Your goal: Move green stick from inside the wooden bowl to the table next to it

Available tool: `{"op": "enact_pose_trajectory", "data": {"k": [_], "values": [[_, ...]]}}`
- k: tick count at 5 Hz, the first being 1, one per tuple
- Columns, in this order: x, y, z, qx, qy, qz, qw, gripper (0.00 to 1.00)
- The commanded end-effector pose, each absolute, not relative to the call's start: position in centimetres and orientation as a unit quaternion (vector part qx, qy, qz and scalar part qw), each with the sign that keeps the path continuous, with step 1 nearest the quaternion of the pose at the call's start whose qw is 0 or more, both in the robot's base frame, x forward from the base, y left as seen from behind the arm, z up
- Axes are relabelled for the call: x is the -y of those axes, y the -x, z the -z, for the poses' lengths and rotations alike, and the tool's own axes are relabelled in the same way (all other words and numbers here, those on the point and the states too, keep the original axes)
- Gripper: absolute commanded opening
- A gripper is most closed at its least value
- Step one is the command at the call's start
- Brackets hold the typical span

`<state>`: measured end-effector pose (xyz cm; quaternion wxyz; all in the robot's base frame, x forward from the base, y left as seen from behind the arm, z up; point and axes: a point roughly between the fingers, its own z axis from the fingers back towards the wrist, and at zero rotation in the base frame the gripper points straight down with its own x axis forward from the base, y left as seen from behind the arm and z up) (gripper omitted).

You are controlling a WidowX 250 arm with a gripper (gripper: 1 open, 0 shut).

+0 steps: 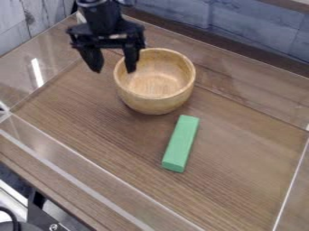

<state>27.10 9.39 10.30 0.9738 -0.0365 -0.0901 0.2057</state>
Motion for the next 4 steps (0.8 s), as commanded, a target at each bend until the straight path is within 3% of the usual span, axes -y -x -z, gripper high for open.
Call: {"op": "enact_pose_trajectory", "data": {"k": [1, 2, 4], "values": [[-9.2, -28.0, -13.0, 0.128, 0.034, -0.194, 0.972, 1.00], [-8.6, -28.5, -13.3, 0.133, 0.036, -0.190, 0.972, 1.00], [-8.1, -28.3, -10.9, 0.131, 0.033, -0.151, 0.979, 1.00]]}}
